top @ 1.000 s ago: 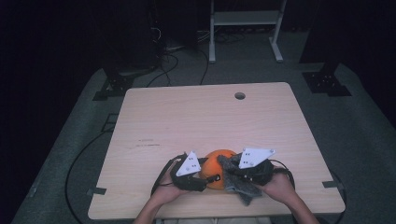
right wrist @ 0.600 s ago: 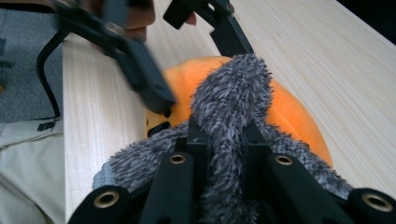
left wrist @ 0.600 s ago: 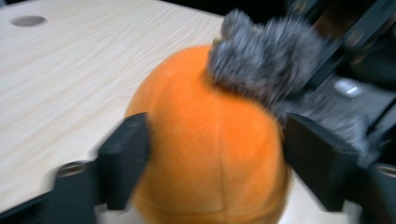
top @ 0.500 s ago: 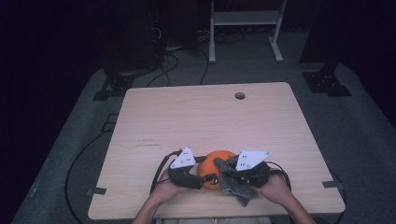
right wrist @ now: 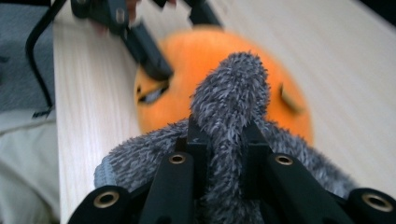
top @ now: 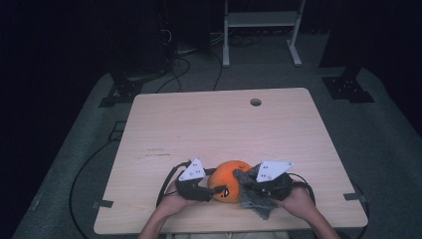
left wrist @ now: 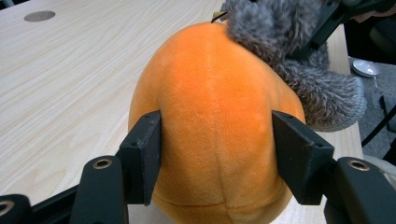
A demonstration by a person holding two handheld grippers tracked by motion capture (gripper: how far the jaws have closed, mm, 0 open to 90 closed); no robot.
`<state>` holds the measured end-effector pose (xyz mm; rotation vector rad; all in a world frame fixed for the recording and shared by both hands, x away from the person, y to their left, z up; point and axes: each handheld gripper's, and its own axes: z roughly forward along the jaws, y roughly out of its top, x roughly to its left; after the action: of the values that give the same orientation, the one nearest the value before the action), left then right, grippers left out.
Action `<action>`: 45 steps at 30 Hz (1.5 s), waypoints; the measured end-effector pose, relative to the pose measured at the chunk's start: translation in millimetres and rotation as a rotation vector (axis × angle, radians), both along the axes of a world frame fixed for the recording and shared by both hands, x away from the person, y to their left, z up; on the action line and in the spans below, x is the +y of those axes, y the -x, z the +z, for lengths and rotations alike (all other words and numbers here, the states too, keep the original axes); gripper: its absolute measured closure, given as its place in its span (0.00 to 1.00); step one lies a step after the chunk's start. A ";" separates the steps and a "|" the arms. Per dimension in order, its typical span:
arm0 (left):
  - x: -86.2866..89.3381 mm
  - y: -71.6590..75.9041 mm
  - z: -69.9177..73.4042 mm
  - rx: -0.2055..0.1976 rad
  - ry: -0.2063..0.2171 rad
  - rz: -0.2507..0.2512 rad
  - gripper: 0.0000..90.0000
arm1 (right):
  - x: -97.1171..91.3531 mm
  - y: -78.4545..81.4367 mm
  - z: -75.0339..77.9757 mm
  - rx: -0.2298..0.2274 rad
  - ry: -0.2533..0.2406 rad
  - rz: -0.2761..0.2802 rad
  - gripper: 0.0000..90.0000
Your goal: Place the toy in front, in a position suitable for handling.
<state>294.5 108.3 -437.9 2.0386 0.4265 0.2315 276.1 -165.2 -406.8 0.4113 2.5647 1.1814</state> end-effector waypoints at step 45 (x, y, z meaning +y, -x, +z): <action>18.2 -11.8 -5.2 0.080 0.001 0.072 0.37 | -12.9 -10.6 -13.2 0.140 -0.093 -0.070 0.86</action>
<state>306.4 126.5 -443.1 2.0391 0.5502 0.1935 286.7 -178.1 -420.0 0.6201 2.5943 1.2934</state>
